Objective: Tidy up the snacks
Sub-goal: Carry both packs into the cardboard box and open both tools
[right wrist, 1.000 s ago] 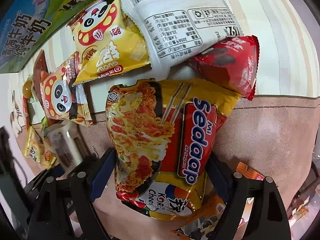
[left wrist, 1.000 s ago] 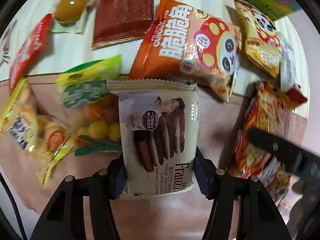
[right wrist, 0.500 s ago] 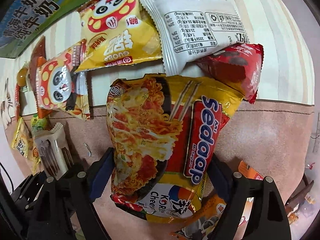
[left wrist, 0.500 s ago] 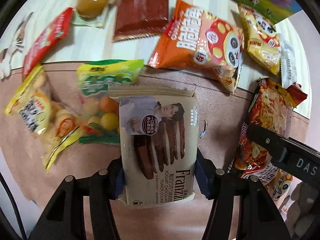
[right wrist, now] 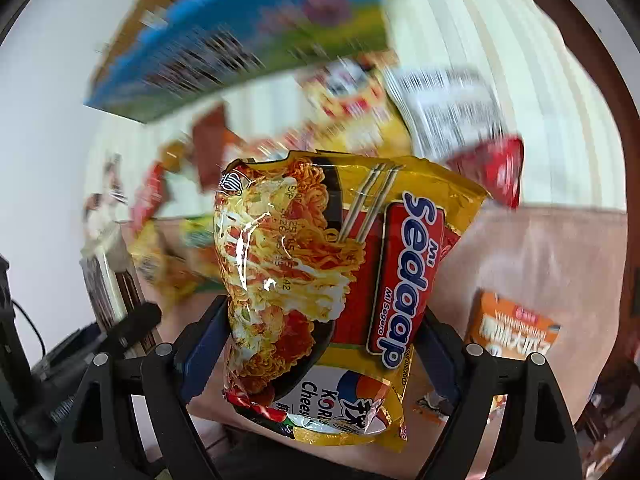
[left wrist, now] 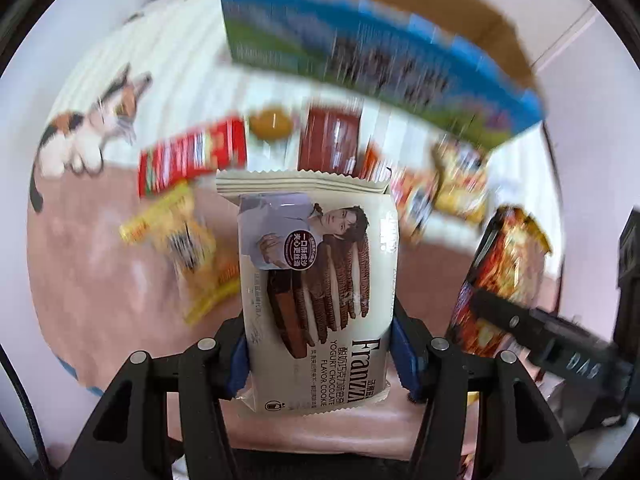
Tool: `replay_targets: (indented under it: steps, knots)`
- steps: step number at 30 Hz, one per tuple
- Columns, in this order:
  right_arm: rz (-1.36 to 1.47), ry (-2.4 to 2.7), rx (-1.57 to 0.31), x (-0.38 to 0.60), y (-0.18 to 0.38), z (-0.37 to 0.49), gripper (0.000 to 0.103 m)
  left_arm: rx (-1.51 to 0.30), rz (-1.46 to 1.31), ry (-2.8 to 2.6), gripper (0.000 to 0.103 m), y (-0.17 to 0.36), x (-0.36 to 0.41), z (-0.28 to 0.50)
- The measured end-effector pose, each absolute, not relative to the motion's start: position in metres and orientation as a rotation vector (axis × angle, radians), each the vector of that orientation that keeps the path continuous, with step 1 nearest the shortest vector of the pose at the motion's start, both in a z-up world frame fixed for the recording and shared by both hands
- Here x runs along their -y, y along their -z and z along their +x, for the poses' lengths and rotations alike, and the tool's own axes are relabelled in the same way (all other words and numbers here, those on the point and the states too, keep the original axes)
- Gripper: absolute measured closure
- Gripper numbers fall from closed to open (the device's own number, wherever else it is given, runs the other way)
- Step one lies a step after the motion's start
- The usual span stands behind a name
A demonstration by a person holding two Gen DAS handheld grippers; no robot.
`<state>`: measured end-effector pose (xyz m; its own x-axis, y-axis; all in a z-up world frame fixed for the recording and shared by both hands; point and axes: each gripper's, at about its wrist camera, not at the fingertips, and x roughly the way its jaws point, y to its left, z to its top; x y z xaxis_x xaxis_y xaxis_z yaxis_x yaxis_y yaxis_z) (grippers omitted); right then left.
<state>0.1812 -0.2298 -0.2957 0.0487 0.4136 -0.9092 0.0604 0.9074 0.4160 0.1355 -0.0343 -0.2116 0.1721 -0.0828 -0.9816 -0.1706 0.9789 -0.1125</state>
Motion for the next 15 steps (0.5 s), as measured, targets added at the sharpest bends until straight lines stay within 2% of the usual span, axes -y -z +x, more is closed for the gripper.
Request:
replay_targets:
  steps: [9,15]
  knots:
    - [0.424,-0.356,-1.35,0.22,0.19,0.248,0.015,-1.292,-0.189,0.092,0.047,0.126,0.039,0.232]
    - [0.403,-0.286,-1.283,0.21,0.161,0.333,0.015,-1.298,-0.148,0.152,0.047,0.116,0.032,0.331]
